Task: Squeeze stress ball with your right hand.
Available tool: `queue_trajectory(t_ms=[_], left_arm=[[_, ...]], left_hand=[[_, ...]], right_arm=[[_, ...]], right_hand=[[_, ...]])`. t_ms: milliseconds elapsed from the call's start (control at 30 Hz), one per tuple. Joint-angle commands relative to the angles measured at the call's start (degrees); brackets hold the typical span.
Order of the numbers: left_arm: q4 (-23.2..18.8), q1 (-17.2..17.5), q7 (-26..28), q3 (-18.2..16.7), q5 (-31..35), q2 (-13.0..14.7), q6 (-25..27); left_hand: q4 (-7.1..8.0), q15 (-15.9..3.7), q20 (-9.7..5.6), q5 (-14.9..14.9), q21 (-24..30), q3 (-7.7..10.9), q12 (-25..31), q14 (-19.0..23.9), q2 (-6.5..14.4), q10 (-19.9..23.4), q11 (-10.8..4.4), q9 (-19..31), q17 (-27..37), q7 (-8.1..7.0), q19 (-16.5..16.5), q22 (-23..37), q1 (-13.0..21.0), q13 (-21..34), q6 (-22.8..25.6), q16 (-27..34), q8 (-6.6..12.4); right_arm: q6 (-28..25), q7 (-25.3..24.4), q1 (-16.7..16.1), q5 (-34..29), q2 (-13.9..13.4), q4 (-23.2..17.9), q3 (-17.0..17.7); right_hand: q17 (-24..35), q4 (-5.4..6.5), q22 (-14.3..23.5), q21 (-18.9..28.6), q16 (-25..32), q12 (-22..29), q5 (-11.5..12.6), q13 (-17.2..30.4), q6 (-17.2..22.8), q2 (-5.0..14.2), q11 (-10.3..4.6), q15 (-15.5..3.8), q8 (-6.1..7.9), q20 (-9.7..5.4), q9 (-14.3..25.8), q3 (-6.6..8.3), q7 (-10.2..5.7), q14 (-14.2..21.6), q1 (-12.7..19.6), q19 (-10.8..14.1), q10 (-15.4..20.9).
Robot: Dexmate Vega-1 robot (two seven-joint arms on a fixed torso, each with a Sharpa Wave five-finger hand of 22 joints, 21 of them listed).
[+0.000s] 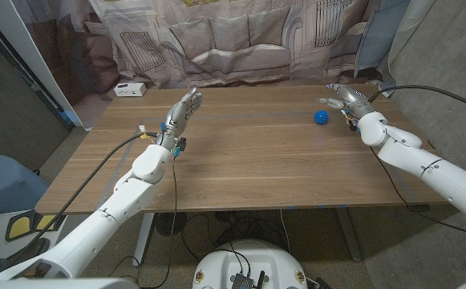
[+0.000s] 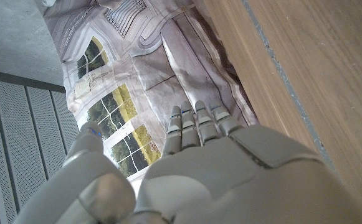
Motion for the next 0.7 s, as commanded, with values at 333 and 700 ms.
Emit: queue_trajectory(t_ms=[333, 700], left_arm=[[-0.50, 0.96, 0.67, -0.03, 0.15, -0.18, 0.05], [-0.93, 1.51, 1.01, -0.14, 0.16, -0.19, 0.04]], left_hand=[[-0.07, -0.14, 0.00, -0.22, -0.03, 0.07, -0.23, 0.53, 0.29, 0.75, -0.16, 0.32, 0.13, -0.16, 0.37, 0.24, 0.67, -0.01, 0.90, -0.17, -0.09], [-0.05, -0.12, -0.01, -0.23, -0.05, 0.08, -0.28, 0.61, 0.34, 0.88, -0.10, 0.33, 0.13, -0.20, 0.40, 0.24, 0.69, -0.02, 1.18, -0.20, -0.07]], right_arm=[[-3.43, 4.78, 3.02, -2.84, -0.02, 0.47, -2.97], [-5.05, 6.74, 4.37, -4.59, 0.16, 0.62, -4.53]], right_hand=[[0.22, -0.19, 0.19, 0.69, 0.70, 0.41, -0.36, 0.18, -0.62, -0.59, 0.58, 0.29, 0.32, -0.43, 0.17, 0.42, 0.16, 1.80, 0.72, 2.02, 0.99], [0.04, -1.19, 0.13, 1.18, 1.15, 0.34, -0.16, 0.23, -1.07, -0.81, 0.10, -0.36, 0.52, -0.25, 0.26, 1.29, 0.21, 3.74, 2.96, 4.01, 1.18]])
